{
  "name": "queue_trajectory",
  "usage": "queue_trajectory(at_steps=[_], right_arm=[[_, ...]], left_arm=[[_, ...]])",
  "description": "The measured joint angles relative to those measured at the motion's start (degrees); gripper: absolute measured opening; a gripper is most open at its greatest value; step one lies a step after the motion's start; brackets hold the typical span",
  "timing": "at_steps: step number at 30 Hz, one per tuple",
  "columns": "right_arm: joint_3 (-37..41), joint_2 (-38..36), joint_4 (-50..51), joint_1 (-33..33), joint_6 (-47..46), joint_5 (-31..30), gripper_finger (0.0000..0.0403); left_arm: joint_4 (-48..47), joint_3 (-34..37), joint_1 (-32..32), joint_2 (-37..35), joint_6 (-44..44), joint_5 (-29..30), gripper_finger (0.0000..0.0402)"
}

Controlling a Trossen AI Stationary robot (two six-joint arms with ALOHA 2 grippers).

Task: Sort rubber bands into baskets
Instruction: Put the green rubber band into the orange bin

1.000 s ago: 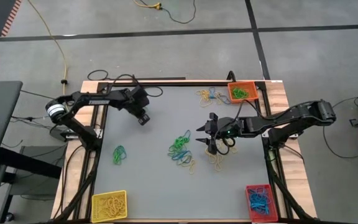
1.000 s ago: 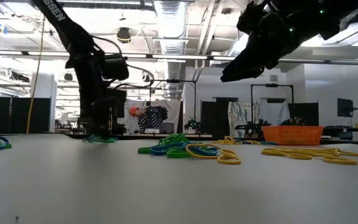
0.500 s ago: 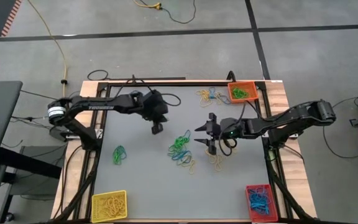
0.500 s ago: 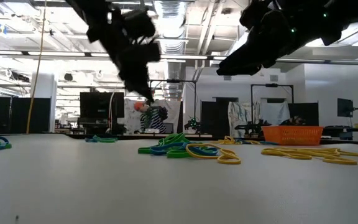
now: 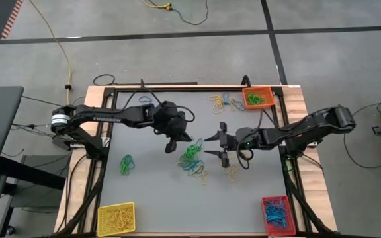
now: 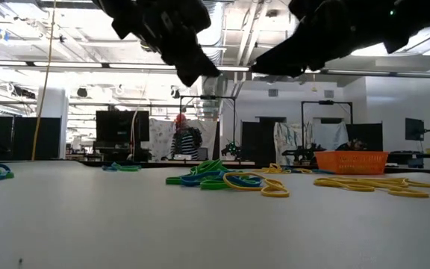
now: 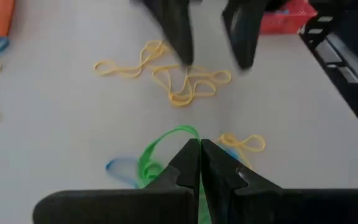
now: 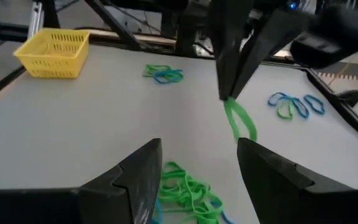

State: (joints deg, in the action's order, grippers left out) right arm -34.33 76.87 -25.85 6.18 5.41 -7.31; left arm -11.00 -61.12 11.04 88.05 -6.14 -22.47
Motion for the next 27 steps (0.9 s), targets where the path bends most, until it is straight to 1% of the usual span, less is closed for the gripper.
queue_trajectory(at_steps=[3,7,9,18,22,27], right_arm=[[0.02,4.15,-5.66,0.3,1.37,-0.05,0.024],[-0.8,8.15,-10.02,0.0,1.29,-0.96,0.024],[-1.74,9.03,-10.19,-0.27,1.31,-1.96,0.024],[-5.8,13.56,-10.32,-0.31,1.27,-1.78,0.0236],[-7.27,15.89,-10.08,-0.09,1.1,-1.77,0.0206],[-7.76,16.05,-8.6,-0.22,1.11,-1.81,0.0138]], left_arm=[[1.42,0.0,-0.84,0.09,0.32,-1.9,0.0],[1.91,0.0,-2.12,0.09,0.44,-2.15,0.0],[1.68,0.0,-2.54,0.11,0.56,-2.16,0.0],[1.11,0.0,-3.9,0.13,-0.06,-1.74,0.0],[1.12,0.16,-3.99,0.13,-0.29,-1.64,0.0],[-0.23,0.2,-4.04,0.14,-0.32,-0.93,0.0]])
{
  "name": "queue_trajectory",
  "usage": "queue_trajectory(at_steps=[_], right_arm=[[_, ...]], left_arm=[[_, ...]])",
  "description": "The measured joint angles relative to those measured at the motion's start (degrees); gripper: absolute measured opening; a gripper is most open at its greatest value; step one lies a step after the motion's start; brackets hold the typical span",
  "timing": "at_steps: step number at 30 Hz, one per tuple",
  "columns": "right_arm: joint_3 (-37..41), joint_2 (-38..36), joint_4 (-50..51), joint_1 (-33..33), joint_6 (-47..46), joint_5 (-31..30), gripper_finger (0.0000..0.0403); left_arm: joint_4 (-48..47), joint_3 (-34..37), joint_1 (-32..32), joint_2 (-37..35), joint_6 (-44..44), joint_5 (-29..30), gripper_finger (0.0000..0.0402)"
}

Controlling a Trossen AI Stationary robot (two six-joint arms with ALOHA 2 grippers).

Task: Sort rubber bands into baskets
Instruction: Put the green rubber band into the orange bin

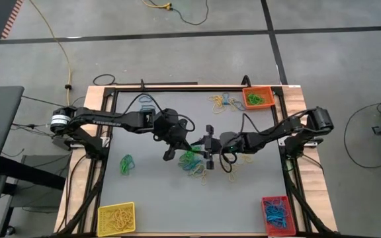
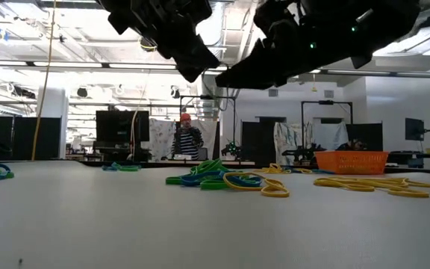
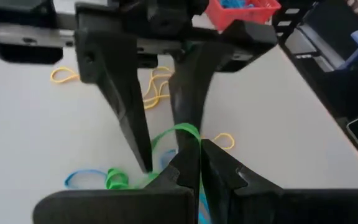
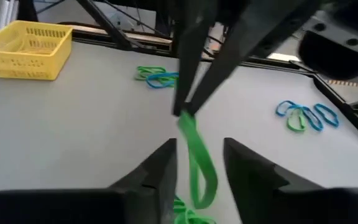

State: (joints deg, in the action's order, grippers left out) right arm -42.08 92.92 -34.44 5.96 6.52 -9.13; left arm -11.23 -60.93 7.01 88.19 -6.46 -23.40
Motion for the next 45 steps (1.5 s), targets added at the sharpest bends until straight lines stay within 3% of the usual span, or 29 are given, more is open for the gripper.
queue_trajectory(at_steps=[9,18,24,28,35,45], right_arm=[[0.02,-1.52,3.28,-0.11,1.57,-0.27,0.0021],[0.02,-1.54,5.42,-0.92,1.03,-2.39,0.002],[-0.86,-4.54,13.44,-2.41,0.36,-6.51,0.002],[-2.38,-8.37,22.99,-4.83,-0.87,-8.93,0.002],[-4.47,-16.37,41.31,-14.68,-3.58,-9.31,0.002],[-4.5,-23.44,55.01,-38.69,-5.11,-9.25,0.0025]], left_arm=[[-1.54,0.04,-0.22,0.01,-0.84,2.13,0.0],[-1.46,0.05,-1.28,0.01,-2.17,6.3,0.0032],[-0.69,1.42,-3.06,0.01,-3.0,12.12,0.0103],[-0.53,2.5,-4.0,0.03,-2.97,12.62,0.0154],[8.24,7.72,-7.46,0.03,-2.12,12.07,0.0184],[32.54,17.91,-12.54,0.06,-0.81,13.81,0.0185]])
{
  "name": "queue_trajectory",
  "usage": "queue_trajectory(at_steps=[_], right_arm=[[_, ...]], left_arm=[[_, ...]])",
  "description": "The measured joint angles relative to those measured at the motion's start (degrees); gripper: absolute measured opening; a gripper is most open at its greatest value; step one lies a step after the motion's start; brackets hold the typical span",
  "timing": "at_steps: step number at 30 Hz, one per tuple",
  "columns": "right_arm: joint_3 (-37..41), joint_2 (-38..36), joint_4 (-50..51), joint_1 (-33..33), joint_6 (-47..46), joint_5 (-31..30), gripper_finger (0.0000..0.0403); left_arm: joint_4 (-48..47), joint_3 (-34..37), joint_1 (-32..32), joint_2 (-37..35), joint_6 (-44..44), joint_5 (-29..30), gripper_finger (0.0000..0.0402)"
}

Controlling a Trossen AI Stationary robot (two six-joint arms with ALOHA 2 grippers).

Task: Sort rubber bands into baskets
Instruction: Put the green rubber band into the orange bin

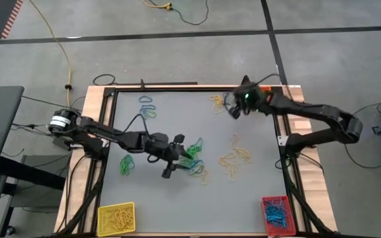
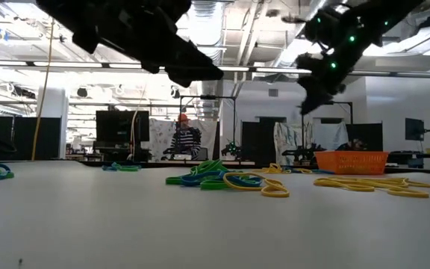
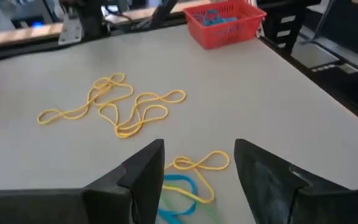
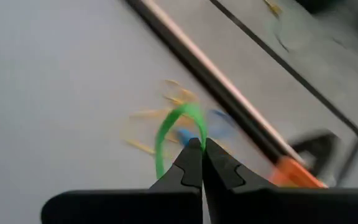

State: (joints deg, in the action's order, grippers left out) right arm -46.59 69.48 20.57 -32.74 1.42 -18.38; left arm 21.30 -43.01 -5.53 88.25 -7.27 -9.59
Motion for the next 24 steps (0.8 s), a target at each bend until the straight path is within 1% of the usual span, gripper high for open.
queue_trajectory(at_steps=[2,7,12,15,18,22,24], right_arm=[[0.0,-0.21,1.37,-4.47,-0.09,0.03,0.0025],[-0.02,0.67,3.2,-13.73,-1.37,0.25,0.0028],[-0.02,2.69,3.81,-19.49,-2.95,0.27,0.003],[0.0,4.09,5.13,-21.31,-3.11,0.31,0.0033],[-0.02,5.42,6.14,-21.83,-3.13,0.22,0.0046],[-0.01,6.87,6.76,-21.65,-4.02,-2.5,0.0079],[0.0,7.37,6.84,-21.7,-4.34,-2.88,0.0099]], left_arm=[[2.8,1.02,-0.82,0.0,0.0,1.25,0.0185],[3.29,1.23,-2.52,0.0,0.0,4.76,0.0185],[3.31,1.23,-3.89,0.0,-0.76,5.89,0.0185],[3.27,1.23,-4.45,0.0,-0.92,5.89,0.0185],[3.26,1.23,-4.93,0.0,-1.08,5.91,0.0185],[3.19,1.23,-5.32,0.0,-1.29,5.93,0.0185],[3.13,1.23,-5.36,0.0,-1.29,5.94,0.0185]])
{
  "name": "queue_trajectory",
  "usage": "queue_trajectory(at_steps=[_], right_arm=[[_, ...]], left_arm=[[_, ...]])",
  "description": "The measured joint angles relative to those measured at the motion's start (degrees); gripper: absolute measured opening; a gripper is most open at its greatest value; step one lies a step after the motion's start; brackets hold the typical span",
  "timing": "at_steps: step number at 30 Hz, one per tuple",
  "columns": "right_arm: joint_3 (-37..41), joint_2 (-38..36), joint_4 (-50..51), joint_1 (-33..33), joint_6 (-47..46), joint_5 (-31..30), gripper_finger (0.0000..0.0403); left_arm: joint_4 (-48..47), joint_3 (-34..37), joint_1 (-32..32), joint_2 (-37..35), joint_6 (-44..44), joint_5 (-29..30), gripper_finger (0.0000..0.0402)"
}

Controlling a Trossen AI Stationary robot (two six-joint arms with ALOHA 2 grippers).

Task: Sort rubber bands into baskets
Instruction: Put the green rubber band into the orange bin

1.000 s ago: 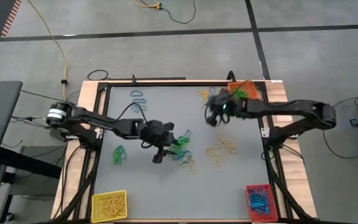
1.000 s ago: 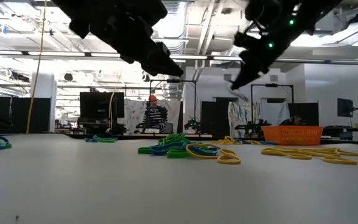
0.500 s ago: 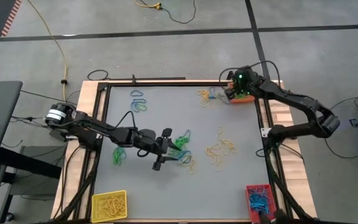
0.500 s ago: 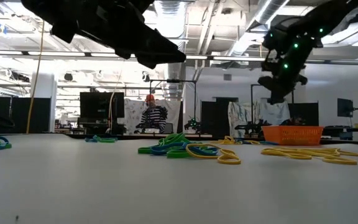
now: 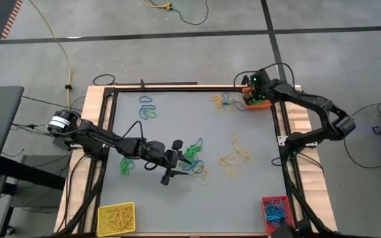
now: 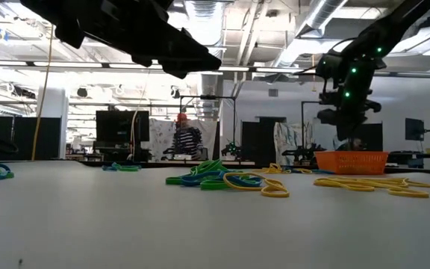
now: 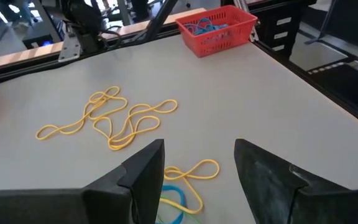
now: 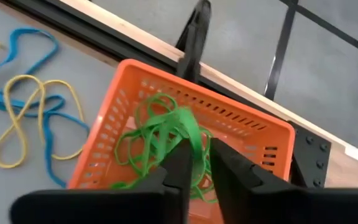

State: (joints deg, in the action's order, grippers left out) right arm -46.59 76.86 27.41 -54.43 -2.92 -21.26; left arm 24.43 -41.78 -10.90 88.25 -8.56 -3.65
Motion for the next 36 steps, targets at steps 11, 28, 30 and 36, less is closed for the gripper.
queue_trajectory(at_steps=[11,28,30,36], right_arm=[[0.0,0.29,1.1,-0.04,-1.79,-0.08,0.0213],[0.0,0.29,-2.44,12.77,-1.12,20.3,0.0221],[0.0,0.29,-2.74,16.41,-1.02,21.87,0.0221],[0.0,0.29,-4.72,28.97,-0.18,22.89,0.0221]], left_arm=[[-0.11,0.0,0.0,0.0,0.09,0.0,0.0185],[-5.44,0.0,0.02,-0.02,0.76,5.02,0.0185],[-6.49,0.0,0.02,-0.02,1.1,6.79,0.0185],[-7.84,0.0,0.07,-0.02,1.7,11.49,0.0185]])
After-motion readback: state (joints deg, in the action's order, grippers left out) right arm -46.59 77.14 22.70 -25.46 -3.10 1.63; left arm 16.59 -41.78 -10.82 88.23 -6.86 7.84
